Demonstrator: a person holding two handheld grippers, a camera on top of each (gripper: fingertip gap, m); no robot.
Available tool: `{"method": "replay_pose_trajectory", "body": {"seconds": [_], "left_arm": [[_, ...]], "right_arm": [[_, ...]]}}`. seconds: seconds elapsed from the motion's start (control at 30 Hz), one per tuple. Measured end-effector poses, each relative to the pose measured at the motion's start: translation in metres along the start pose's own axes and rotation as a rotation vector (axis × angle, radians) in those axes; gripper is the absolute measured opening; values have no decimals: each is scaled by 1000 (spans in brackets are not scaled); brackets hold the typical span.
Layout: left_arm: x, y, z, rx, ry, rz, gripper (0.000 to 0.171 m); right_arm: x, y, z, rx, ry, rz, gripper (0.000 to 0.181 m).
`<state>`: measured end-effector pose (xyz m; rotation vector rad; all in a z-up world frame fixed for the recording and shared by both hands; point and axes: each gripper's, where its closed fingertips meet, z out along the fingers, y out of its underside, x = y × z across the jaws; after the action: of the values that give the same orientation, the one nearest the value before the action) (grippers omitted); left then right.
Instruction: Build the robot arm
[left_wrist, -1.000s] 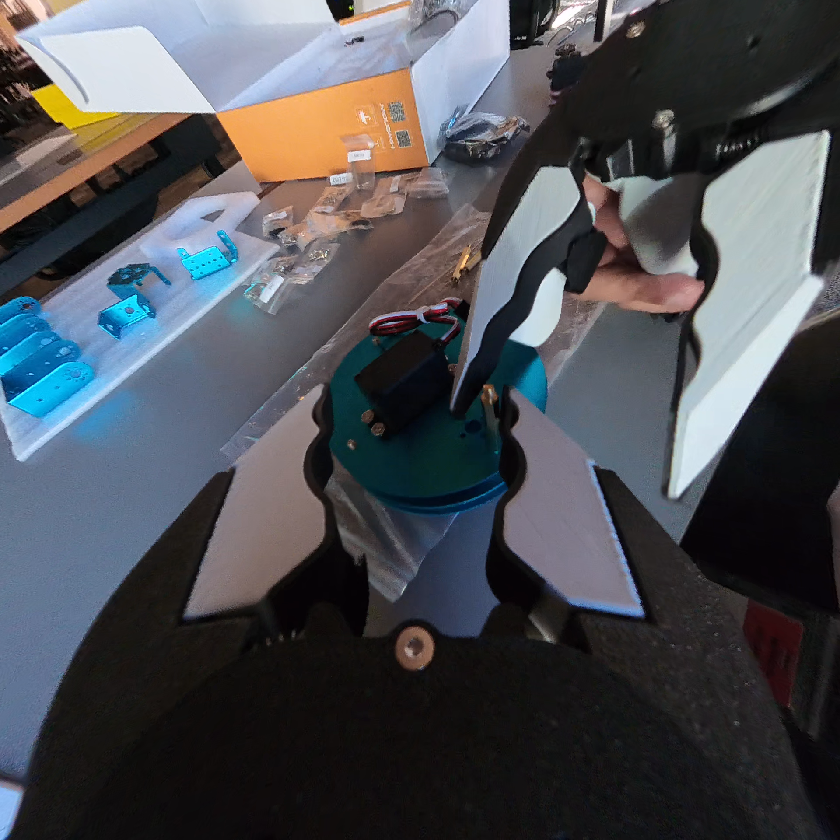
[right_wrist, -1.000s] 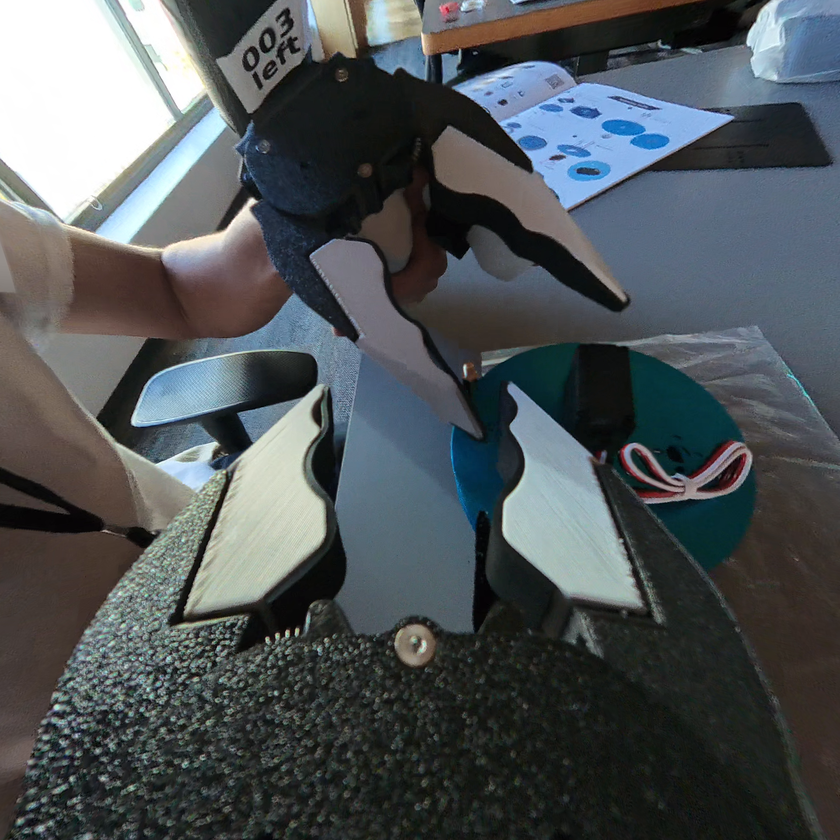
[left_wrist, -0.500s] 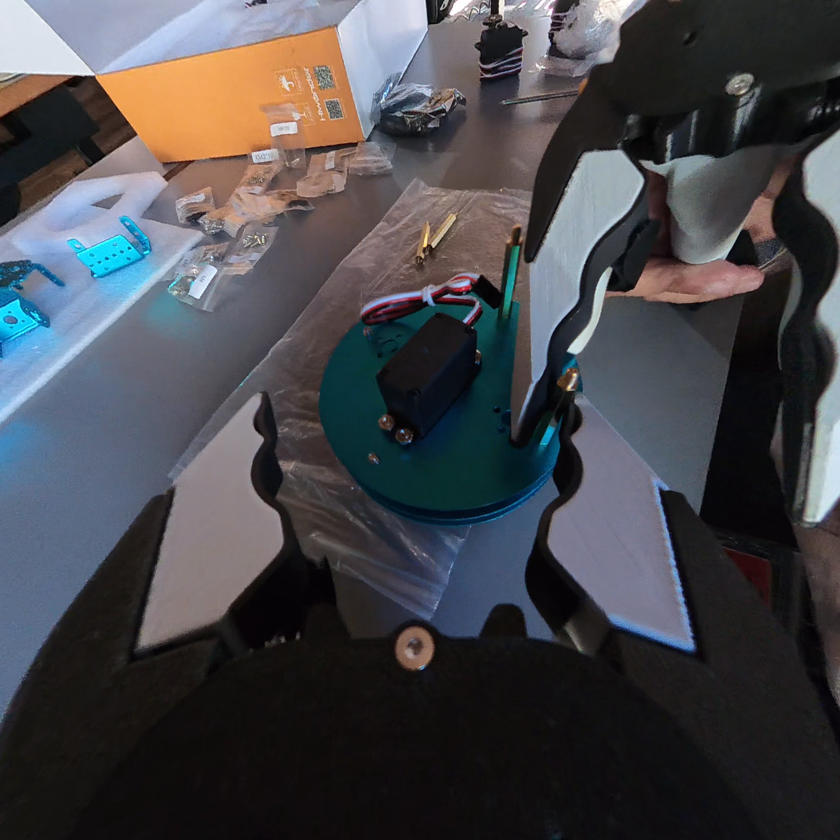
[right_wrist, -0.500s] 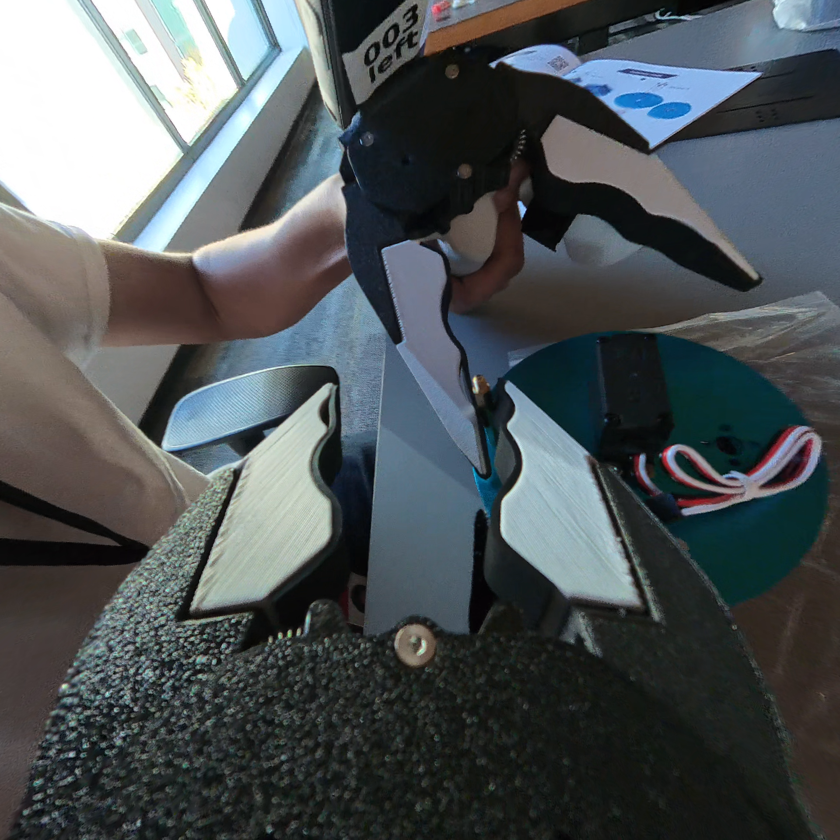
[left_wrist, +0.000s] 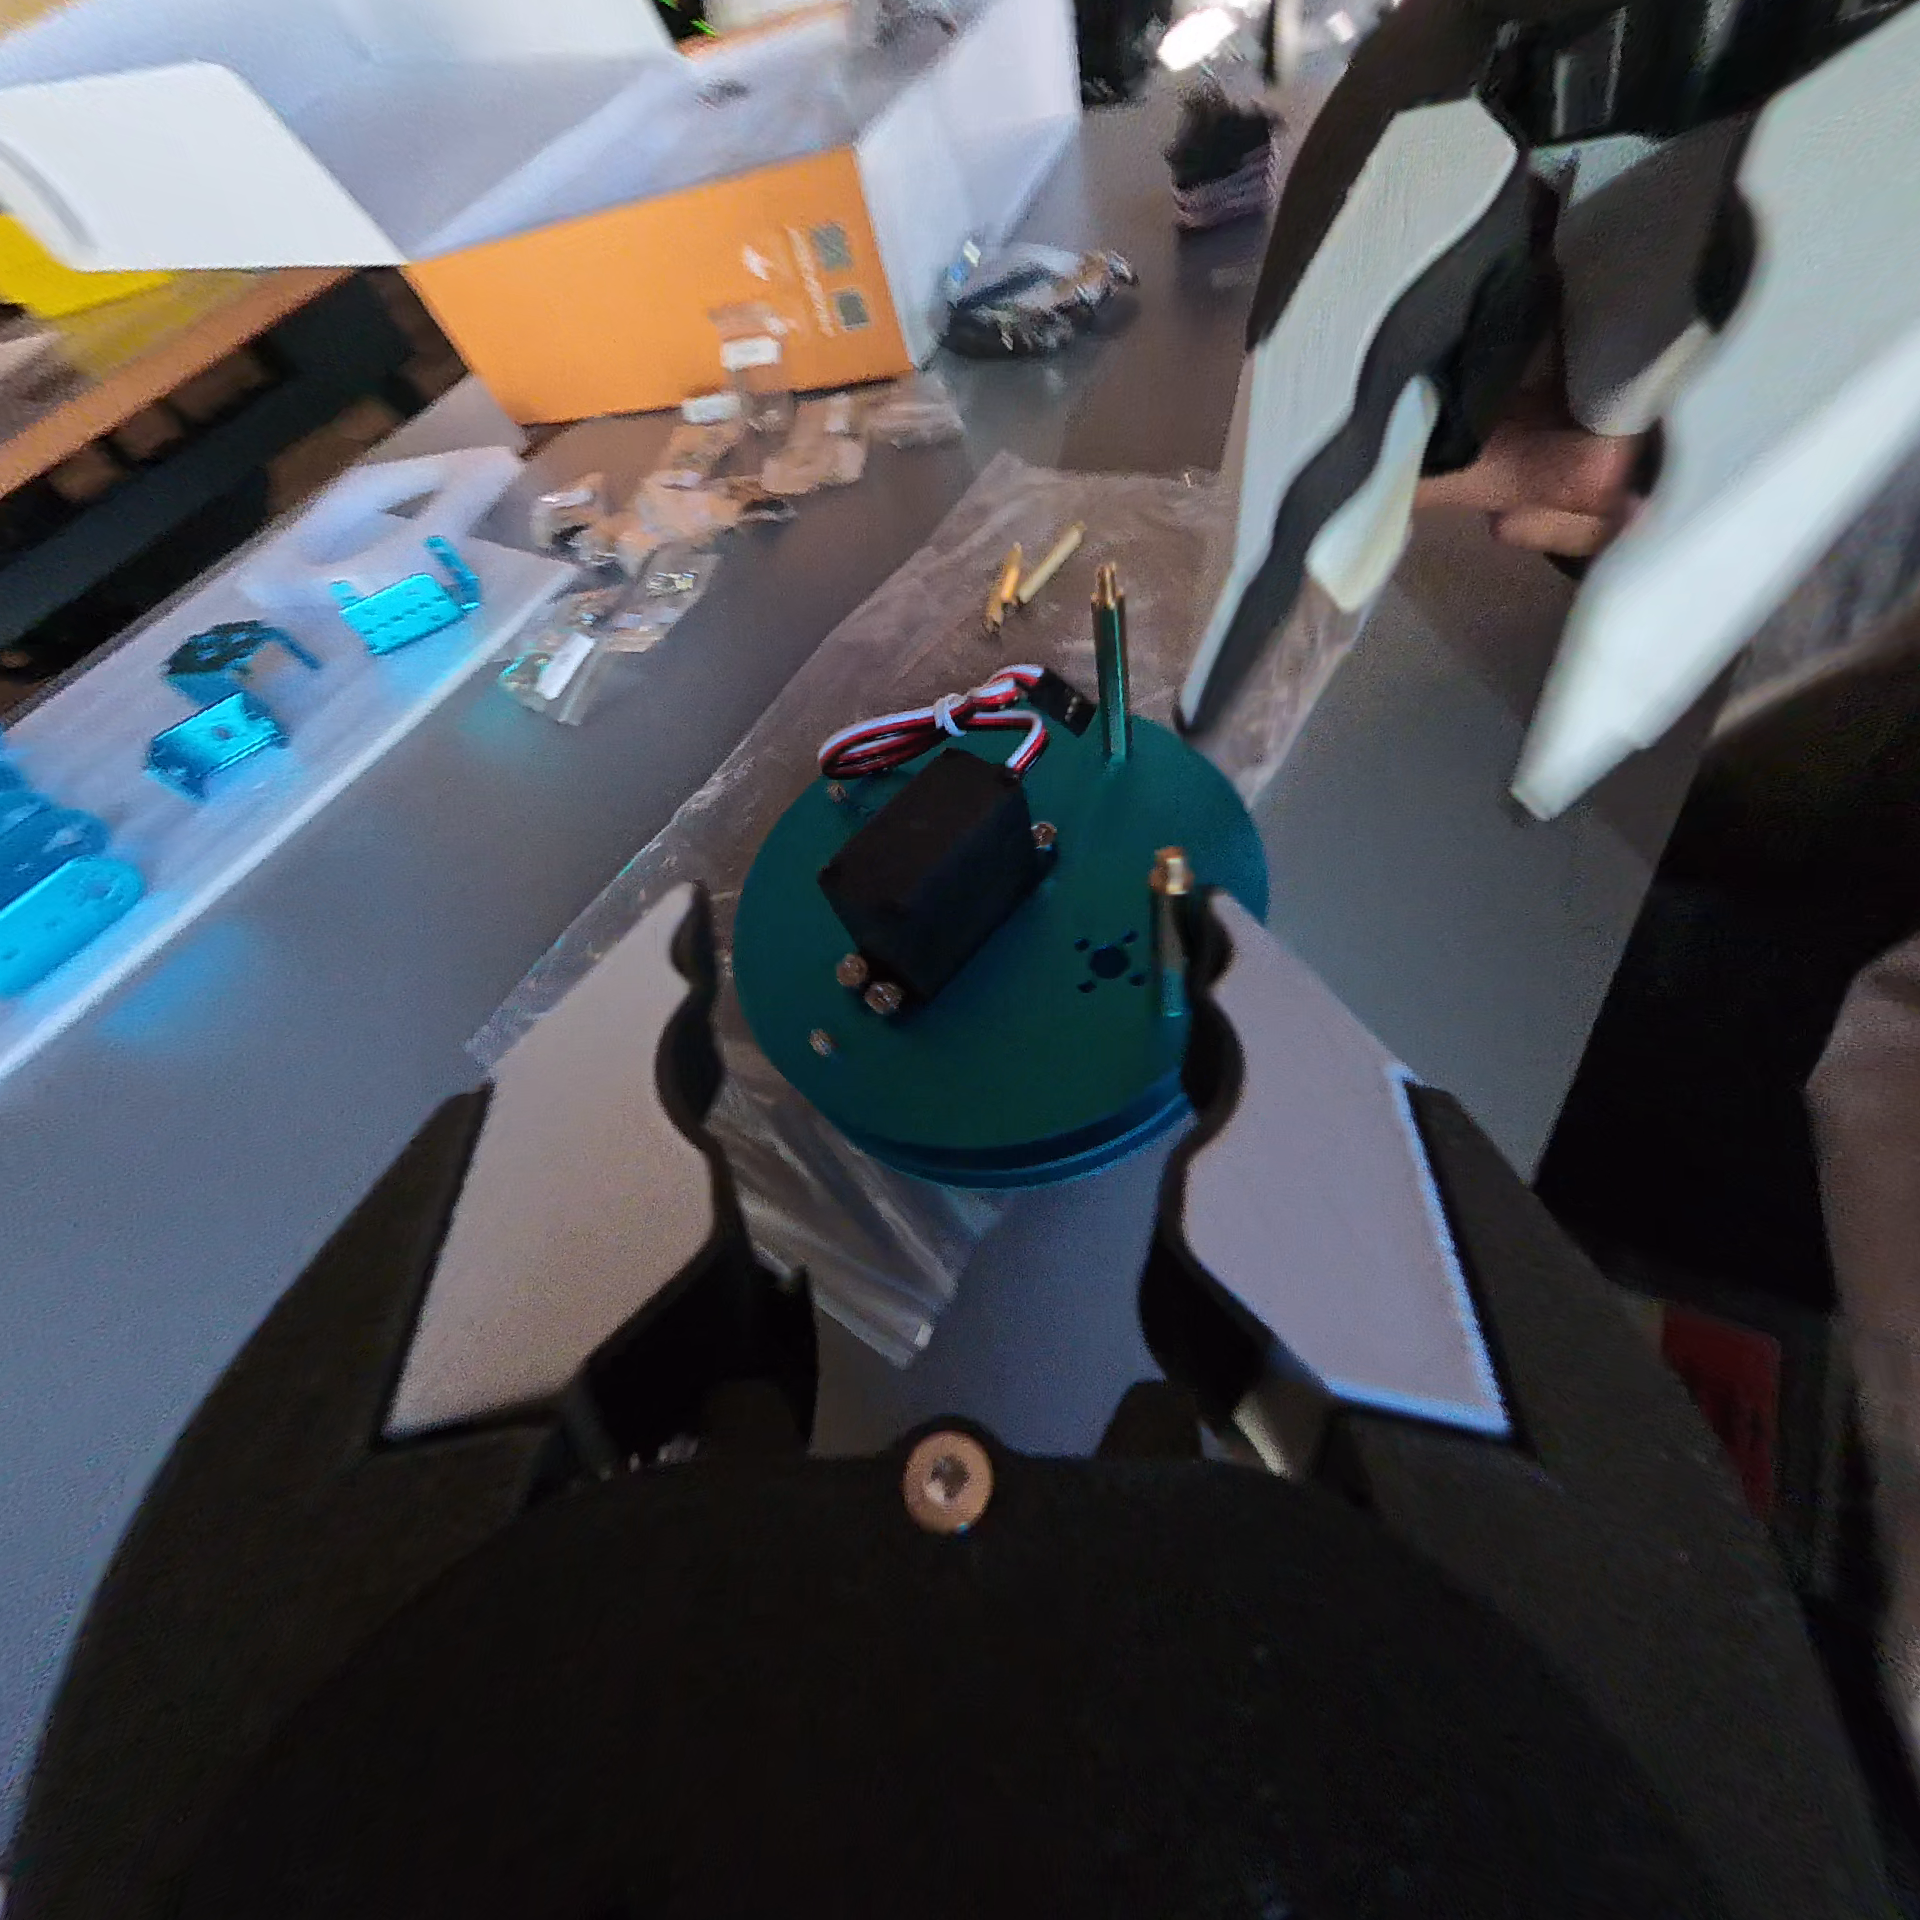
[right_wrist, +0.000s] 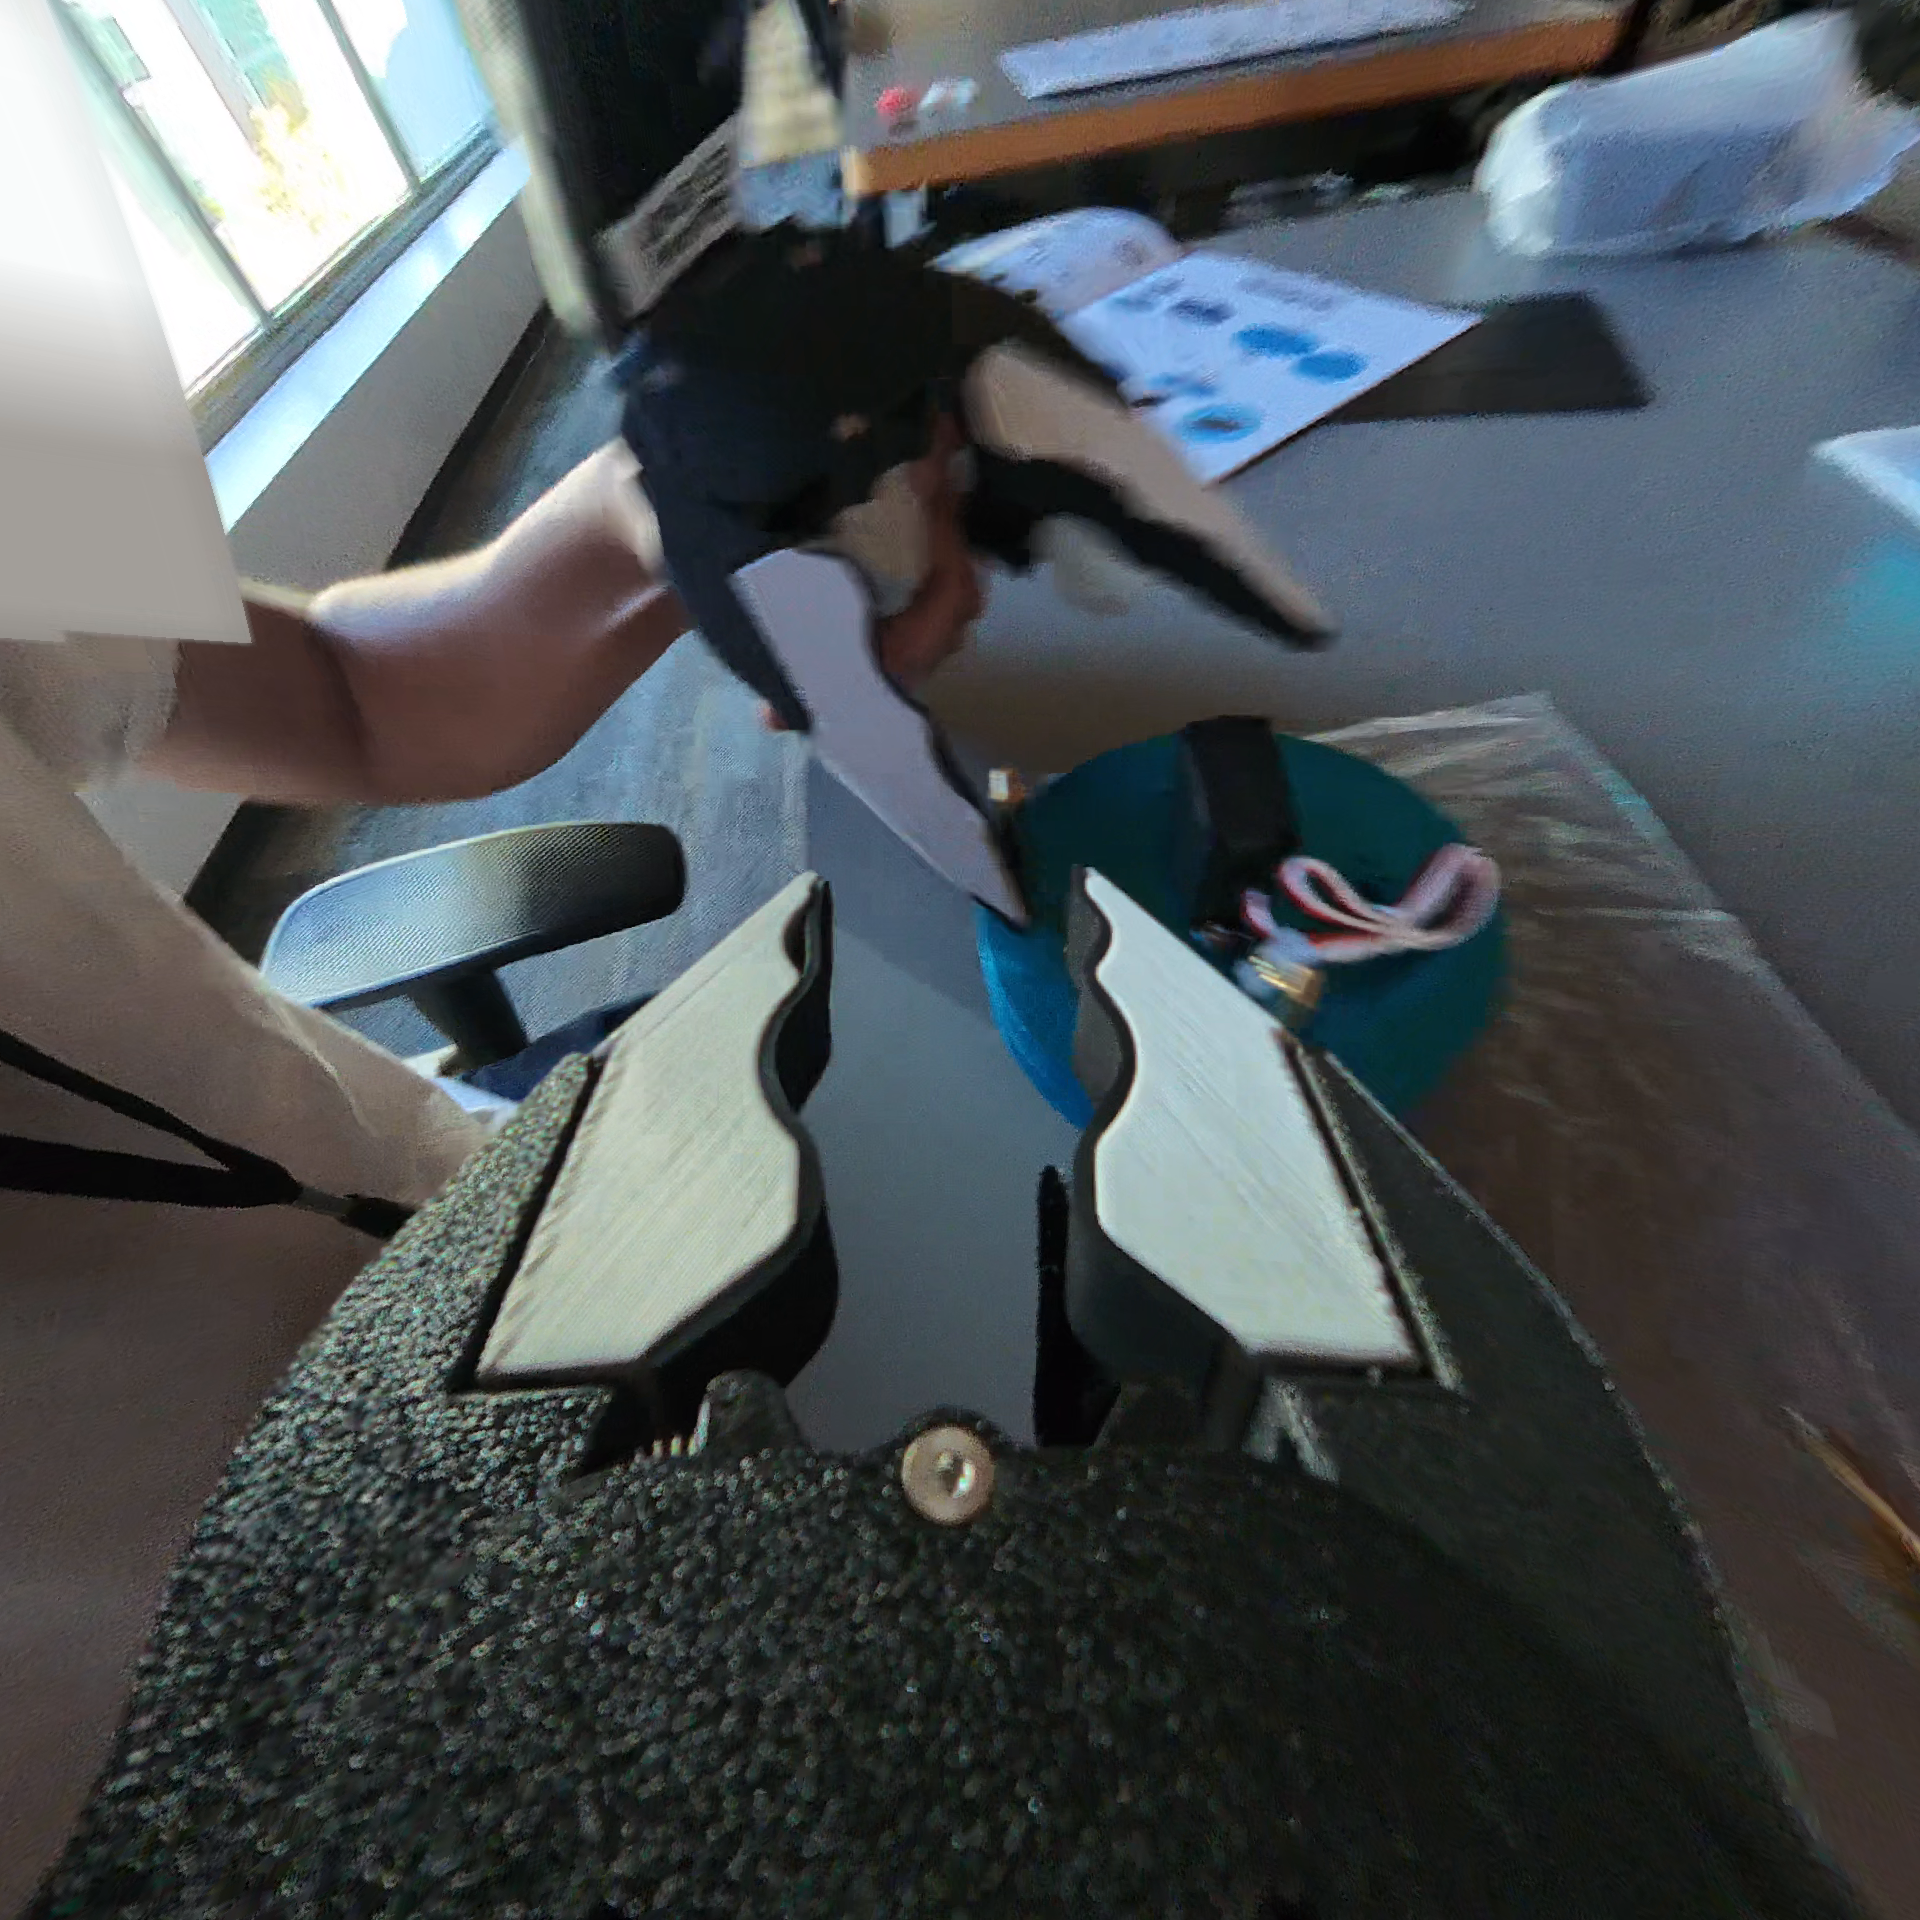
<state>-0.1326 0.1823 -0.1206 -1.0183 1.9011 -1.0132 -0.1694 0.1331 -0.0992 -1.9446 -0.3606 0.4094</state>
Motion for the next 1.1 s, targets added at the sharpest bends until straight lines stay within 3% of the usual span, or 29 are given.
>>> {"method": "replay_pose_trajectory", "body": {"seconds": [0.07,0.13,0.27,0.33,0.37,0.43,0.67,0.9,1.03,1.1], "left_arm": [[11,-4,-12,53,-48,-107,63],[28,-6,-16,86,-54,-202,57],[34,7,-3,8,-149,-332,39],[33,9,-1,5,-160,-331,10],[34,8,-2,7,-148,-335,4],[35,9,-3,-9,-140,-323,4],[59,-5,16,-34,25,-213,4],[60,-14,34,-97,53,-199,4],[60,-13,34,-80,71,-230,5],[61,-12,33,-81,64,-234,7]], "right_arm": [[26,-1,-26,31,104,29,40],[49,13,-35,0,164,71,37],[57,20,-21,-13,147,87,22],[61,21,-15,-39,158,63,18],[60,21,-12,-42,149,56,15],[60,21,-9,-53,153,36,5],[83,20,-13,-61,307,135,5],[101,21,-19,6,603,241,4],[99,13,-28,48,512,201,10],[86,12,-30,11,321,79,18]]}}
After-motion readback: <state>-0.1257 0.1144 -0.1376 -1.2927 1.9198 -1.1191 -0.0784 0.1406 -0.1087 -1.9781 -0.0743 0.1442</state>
